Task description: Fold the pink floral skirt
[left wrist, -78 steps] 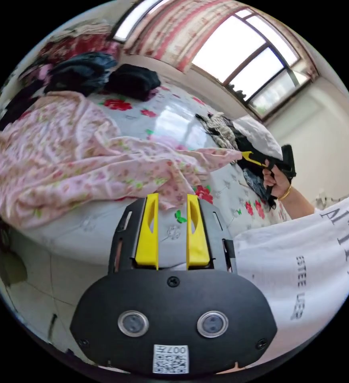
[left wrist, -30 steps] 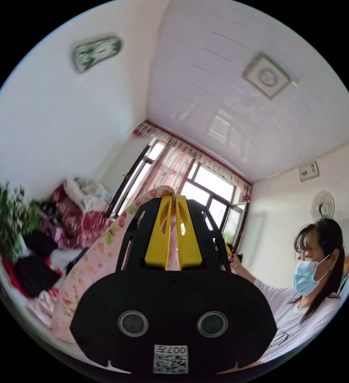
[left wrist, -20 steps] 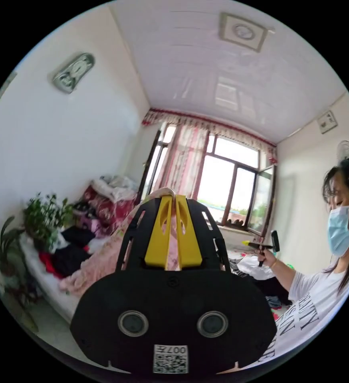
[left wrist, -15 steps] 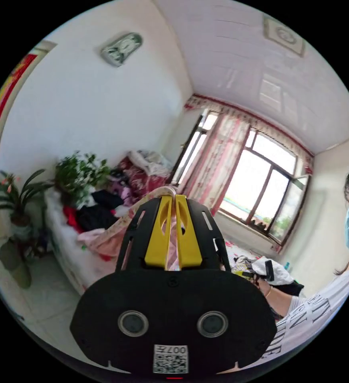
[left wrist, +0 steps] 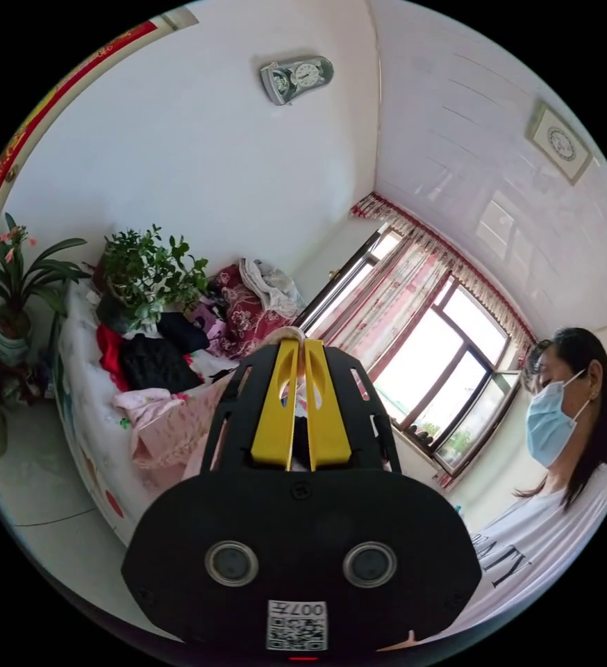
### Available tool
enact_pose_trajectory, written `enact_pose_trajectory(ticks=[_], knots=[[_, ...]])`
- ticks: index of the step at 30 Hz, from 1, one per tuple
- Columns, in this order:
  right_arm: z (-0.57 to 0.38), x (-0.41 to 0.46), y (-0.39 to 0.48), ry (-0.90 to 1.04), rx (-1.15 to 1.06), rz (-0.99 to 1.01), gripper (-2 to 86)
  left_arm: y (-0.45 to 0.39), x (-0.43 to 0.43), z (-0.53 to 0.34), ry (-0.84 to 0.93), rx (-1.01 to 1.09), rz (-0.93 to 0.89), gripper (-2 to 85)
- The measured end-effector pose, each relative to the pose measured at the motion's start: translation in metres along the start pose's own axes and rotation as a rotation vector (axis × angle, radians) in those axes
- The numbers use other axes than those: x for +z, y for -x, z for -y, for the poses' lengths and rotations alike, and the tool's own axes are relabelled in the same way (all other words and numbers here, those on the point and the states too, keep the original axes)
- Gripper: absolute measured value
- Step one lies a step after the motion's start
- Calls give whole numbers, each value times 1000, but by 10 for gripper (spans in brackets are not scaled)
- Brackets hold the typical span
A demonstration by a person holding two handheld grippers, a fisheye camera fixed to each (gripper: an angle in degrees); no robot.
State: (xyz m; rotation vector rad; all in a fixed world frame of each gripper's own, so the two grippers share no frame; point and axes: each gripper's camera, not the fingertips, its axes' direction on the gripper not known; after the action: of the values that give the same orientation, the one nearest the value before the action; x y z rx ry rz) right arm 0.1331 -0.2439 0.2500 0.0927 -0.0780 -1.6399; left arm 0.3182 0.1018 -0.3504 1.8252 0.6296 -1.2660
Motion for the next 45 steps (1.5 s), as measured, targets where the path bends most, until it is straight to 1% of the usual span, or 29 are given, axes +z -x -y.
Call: enact_pose_trajectory(ticks=[4,7,10,12,13,15,16,17,18,19,21,22,24,25,27,29,30,31,33,36,38,41,43,44,45], knots=[[47,37,11,25,57,-73,177,6,29,9,1,19,-34,-10],[78,51,0,-7,119,-50,148,16,48,17,6,36,-42,-10],[105,62,-12,6,166,-90,74,31,62,25,6,65,-14,-10],[117,69,-23,54,128,-49,18,45,71,30,13,93,38,-10],[118,66,-28,54,124,-25,14,50,72,31,15,96,53,-10],[113,22,-53,-65,126,85,5,73,71,34,20,95,127,-10],[111,4,-60,-112,131,103,5,79,70,34,23,103,156,-10],[109,-37,-72,-206,133,133,4,92,70,32,33,122,232,-10],[113,-79,-78,-261,103,147,6,109,71,28,45,116,310,-10],[117,-100,-79,-282,83,132,7,119,72,25,51,104,339,-10],[142,-168,-75,-326,45,39,22,165,88,10,79,64,428,-10],[150,-180,-73,-335,39,29,29,178,95,4,88,49,453,-10],[187,-197,-66,-371,22,3,71,233,130,-18,163,-27,572,-10],[197,-194,-65,-368,22,2,77,247,139,-24,185,-45,596,-10],[220,-165,-72,-335,-2,57,96,303,169,-44,267,-167,642,-9],[218,-137,-90,-284,57,43,102,336,179,-55,290,-241,656,-9],[208,-118,-106,-248,107,23,104,351,180,-60,293,-269,662,-9],[201,-109,-114,-233,134,13,104,357,180,-61,293,-271,663,-9],[165,-73,-149,-162,255,-5,104,376,177,-64,312,-257,677,-9],[130,-36,-177,-60,352,-5,103,400,170,-68,327,-269,688,-9],[122,-28,-182,-59,363,-15,101,413,167,-70,326,-283,684,-9],[132,-24,-181,-74,318,-39,92,429,167,-74,320,-298,663,-9],[143,-16,-181,-42,290,-66,81,436,170,-75,322,-301,656,-9],[150,-7,-180,2,272,-59,71,438,172,-76,323,-295,651,-9],[153,-8,-174,1,268,-134,41,440,173,-76,323,-288,643,-9]])
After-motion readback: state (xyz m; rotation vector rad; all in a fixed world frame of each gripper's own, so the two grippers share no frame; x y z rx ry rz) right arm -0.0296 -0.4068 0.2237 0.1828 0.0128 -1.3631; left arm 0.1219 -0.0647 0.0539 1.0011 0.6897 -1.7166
